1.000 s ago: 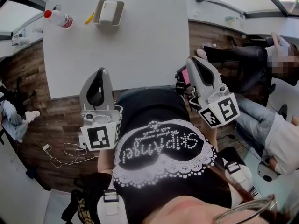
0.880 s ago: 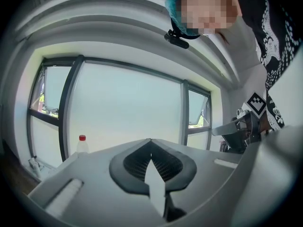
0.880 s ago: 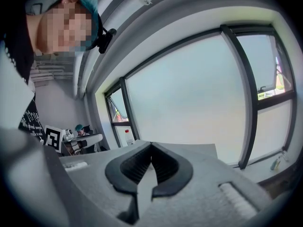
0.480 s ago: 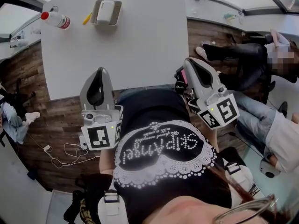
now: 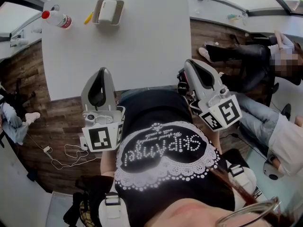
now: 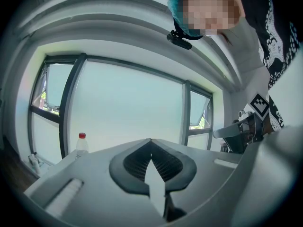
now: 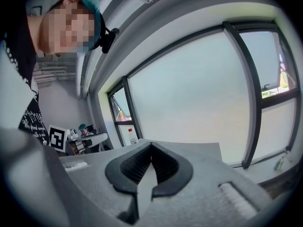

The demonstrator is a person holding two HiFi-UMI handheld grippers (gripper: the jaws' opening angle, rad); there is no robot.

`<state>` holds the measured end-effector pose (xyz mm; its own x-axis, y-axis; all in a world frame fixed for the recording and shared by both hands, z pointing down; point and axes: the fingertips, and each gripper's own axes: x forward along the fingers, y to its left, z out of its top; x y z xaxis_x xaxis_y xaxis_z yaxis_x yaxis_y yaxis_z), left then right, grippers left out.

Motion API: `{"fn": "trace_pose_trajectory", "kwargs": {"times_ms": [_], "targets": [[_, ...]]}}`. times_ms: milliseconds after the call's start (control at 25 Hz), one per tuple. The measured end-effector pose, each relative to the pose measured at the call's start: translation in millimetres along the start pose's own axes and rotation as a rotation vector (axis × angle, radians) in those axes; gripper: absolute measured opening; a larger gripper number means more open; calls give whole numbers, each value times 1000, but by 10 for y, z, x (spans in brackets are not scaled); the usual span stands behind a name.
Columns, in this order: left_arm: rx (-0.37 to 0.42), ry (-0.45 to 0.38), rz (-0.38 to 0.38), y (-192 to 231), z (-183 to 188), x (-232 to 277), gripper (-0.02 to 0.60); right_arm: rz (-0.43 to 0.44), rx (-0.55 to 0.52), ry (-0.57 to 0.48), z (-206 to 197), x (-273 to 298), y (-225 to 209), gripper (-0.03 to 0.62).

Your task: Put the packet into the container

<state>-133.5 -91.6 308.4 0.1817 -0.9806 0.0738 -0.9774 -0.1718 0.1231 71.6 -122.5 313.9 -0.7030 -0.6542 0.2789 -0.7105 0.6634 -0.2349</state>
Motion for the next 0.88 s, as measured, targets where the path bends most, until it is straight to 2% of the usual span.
{"fn": "trace_pose_trajectory", "kwargs": {"times_ms": [560,880], "targets": [[-14,19,9,55,-36,32,-3,30,-7,2,15,95,58,2],[-25,25,4,34,-57,26,-3,17,-10,6,5,53,26,2]]}}
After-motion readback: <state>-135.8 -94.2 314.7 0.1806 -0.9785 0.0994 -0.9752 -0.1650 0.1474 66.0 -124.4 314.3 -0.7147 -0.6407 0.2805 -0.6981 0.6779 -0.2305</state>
